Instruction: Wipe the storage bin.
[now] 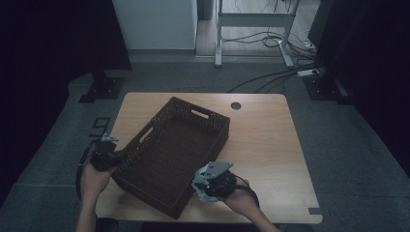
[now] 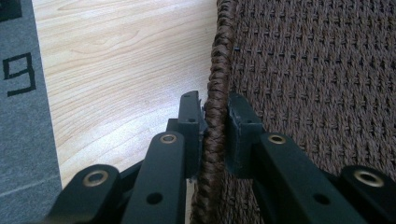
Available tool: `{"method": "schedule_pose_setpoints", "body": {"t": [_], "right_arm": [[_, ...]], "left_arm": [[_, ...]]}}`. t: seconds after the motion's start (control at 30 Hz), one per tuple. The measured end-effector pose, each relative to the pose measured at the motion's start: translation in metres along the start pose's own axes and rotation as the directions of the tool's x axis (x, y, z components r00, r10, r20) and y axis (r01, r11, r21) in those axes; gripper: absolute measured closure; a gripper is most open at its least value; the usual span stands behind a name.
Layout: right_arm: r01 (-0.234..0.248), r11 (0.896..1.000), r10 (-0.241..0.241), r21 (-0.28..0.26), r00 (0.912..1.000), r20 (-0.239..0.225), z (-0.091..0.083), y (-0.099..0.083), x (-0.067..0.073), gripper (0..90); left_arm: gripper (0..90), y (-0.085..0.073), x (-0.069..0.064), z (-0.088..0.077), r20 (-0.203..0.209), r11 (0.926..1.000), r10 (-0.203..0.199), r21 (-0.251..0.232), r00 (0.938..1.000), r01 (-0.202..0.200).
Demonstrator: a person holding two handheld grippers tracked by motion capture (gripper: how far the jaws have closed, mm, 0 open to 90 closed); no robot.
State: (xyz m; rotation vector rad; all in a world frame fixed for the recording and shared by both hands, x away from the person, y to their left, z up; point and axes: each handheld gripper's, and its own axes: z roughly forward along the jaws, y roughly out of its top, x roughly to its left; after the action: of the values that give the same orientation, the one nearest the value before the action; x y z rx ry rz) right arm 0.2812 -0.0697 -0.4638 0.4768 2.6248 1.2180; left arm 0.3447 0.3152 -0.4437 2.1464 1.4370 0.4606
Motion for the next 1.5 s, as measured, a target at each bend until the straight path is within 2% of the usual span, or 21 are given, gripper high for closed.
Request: {"method": "schedule_pose_setpoints", "body": {"t": [0.3, 0.37, 0.53, 0.8, 0.97, 1.0, 1.27, 1.37, 1.5], "right_arm": [[-0.005, 1.000, 0.005, -0.011, 0.9993, -0.036, 0.001, 0.000, 0.009, 69.3], [0.015, 1.000, -0.016, -0.010, 0.9989, -0.044, 0.002, 0.001, 0.017, 69.2], [0.011, 1.000, -0.012, -0.010, 0.9979, -0.064, 0.003, 0.000, 0.024, 69.3], [0.033, 0.999, -0.035, -0.017, 0.9941, -0.103, 0.005, 0.004, 0.040, 69.1], [0.038, 0.999, -0.040, -0.021, 0.9906, -0.131, 0.006, 0.004, 0.048, 69.2], [0.052, 0.998, -0.055, -0.019, 0.9885, -0.141, 0.007, 0.005, 0.054, 69.2], [0.089, 0.996, -0.093, -0.028, 0.9780, -0.187, 0.010, 0.009, 0.069, 69.4], [0.107, 0.994, -0.108, -0.014, 0.9790, -0.173, 0.013, 0.010, 0.072, 71.5], [0.105, 0.994, -0.102, 0.009, 0.9797, -0.173, 0.018, 0.007, 0.071, 72.5]], "left_arm": [[77.9, 0.000, -0.001, 0.000, -0.005, 1.0000, 0.004, 0.004, 1.0000, -0.004], [77.9, 0.000, -0.001, 0.000, -0.005, 1.0000, 0.005, 0.006, 1.0000, -0.005], [77.9, 0.000, -0.001, 0.000, -0.006, 1.0000, 0.006, 0.007, 1.0000, -0.006], [78.0, 0.000, -0.001, 0.000, -0.008, 0.9999, 0.006, 0.009, 0.9999, -0.006], [78.1, 0.000, -0.002, 0.000, -0.007, 0.9999, 0.002, 0.011, 1.0000, -0.002], [78.1, 0.000, -0.002, 0.000, -0.007, 0.9999, 0.000, 0.012, 1.0000, 0.000], [78.1, 0.000, -0.002, 0.000, -0.011, 0.9999, 0.000, 0.012, 0.9999, 0.000], [78.1, -0.001, -0.002, 0.000, -0.011, 0.9999, 0.001, 0.012, 0.9999, -0.001], [78.1, -0.001, -0.003, 0.000, -0.014, 0.9999, 0.001, 0.011, 0.9999, -0.001]]}}
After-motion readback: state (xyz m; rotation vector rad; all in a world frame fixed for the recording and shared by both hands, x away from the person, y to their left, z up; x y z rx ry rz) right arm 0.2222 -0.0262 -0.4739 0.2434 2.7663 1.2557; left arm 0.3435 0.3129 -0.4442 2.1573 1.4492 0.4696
